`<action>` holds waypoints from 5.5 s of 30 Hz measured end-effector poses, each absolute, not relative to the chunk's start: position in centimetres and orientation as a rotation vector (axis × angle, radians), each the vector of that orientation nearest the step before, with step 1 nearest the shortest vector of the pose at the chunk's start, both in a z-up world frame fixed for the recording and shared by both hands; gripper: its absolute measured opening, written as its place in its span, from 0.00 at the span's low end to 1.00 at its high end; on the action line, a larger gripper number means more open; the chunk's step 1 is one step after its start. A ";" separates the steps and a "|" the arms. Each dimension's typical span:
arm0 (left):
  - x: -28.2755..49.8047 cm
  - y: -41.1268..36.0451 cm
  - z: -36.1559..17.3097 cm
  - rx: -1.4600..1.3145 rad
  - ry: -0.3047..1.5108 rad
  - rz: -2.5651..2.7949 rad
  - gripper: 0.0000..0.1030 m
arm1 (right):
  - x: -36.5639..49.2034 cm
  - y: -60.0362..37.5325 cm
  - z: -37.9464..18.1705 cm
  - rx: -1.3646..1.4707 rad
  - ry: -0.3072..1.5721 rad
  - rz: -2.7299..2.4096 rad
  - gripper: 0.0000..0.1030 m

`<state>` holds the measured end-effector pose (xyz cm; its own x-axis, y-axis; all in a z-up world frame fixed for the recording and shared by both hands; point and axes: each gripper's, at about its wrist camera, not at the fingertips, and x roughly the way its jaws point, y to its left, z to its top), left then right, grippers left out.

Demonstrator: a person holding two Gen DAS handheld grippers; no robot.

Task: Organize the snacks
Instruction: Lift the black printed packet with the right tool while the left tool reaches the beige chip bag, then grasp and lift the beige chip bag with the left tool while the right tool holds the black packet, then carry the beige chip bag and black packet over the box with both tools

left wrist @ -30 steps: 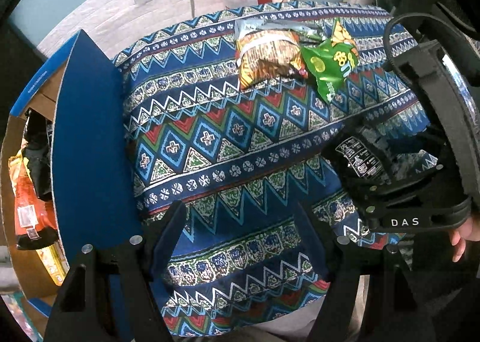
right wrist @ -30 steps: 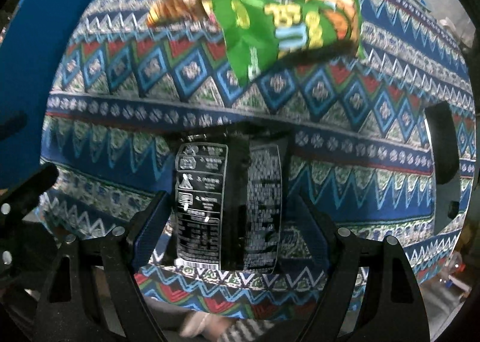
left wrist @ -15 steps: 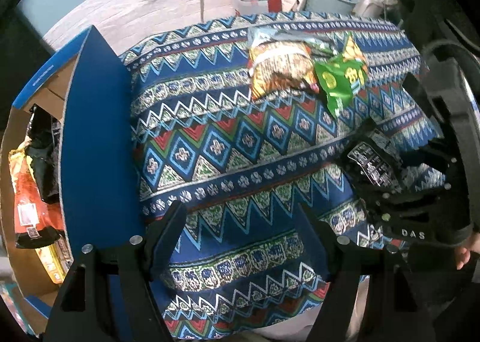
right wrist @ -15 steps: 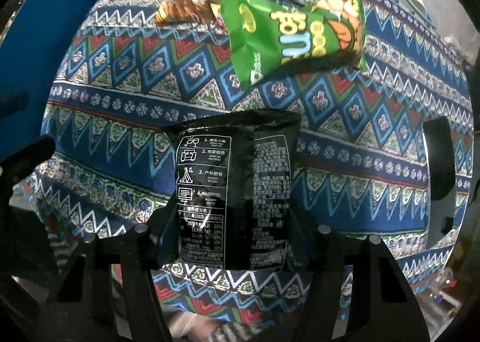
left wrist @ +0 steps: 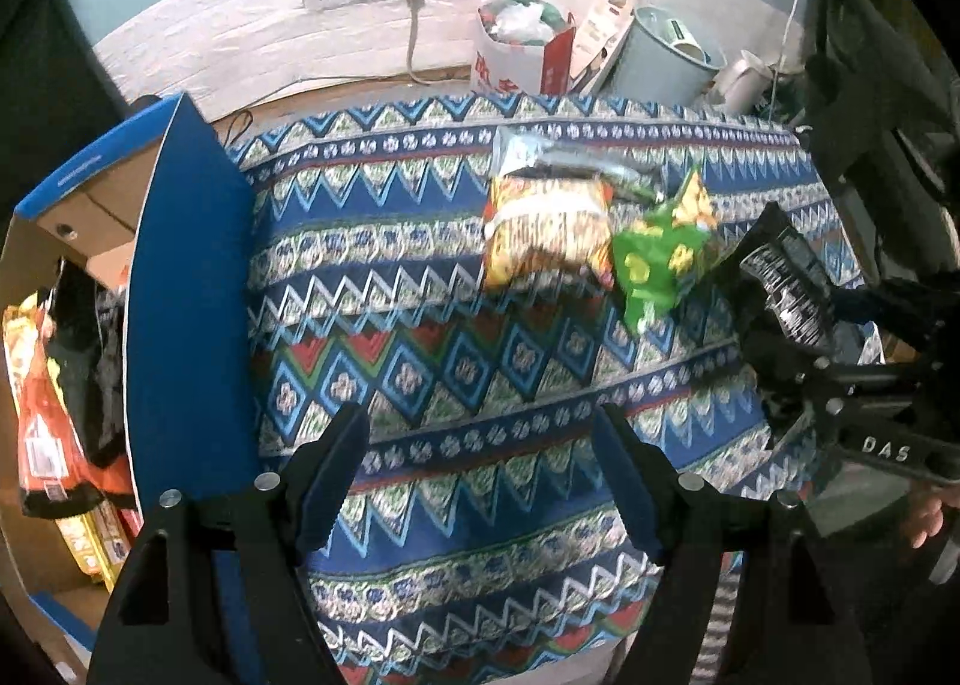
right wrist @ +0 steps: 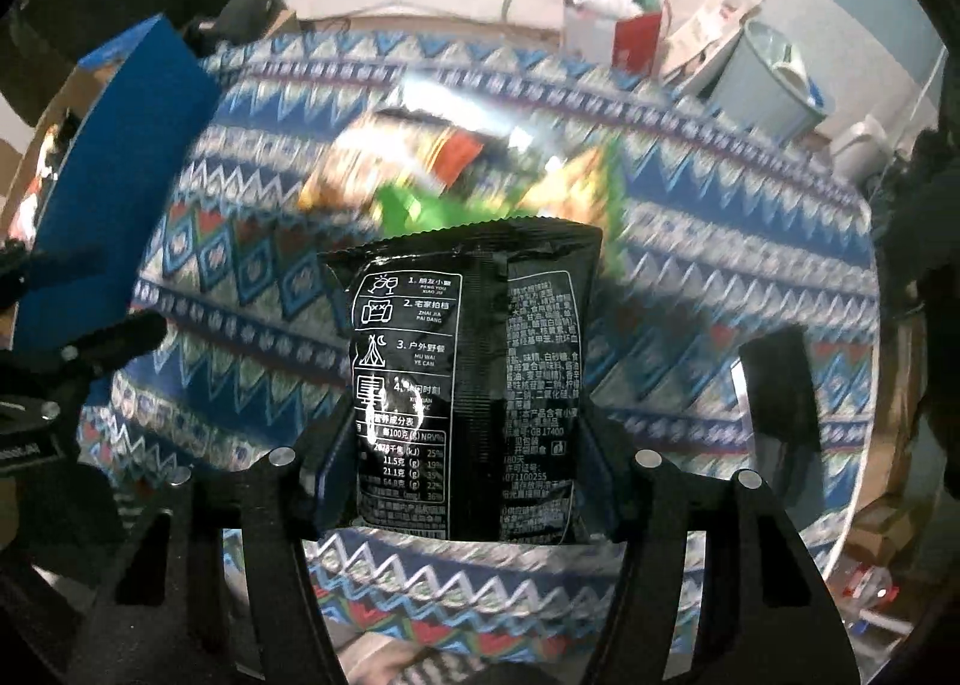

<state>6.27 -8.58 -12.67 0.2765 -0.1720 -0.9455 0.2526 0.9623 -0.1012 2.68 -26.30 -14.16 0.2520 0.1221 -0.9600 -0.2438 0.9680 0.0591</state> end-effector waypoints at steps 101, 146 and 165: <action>6.1 2.4 -4.2 0.052 0.986 -0.100 0.58 | 9.9 -15.7 -5.0 -0.106 1.039 0.488 0.61; 4.8 19.7 -7.0 -0.226 1.083 0.176 0.78 | 11.2 5.4 -5.6 -0.224 1.067 0.714 0.61; 5.0 17.1 -6.7 -0.158 1.094 0.137 0.78 | 12.0 3.6 -4.9 -0.170 1.059 0.676 0.79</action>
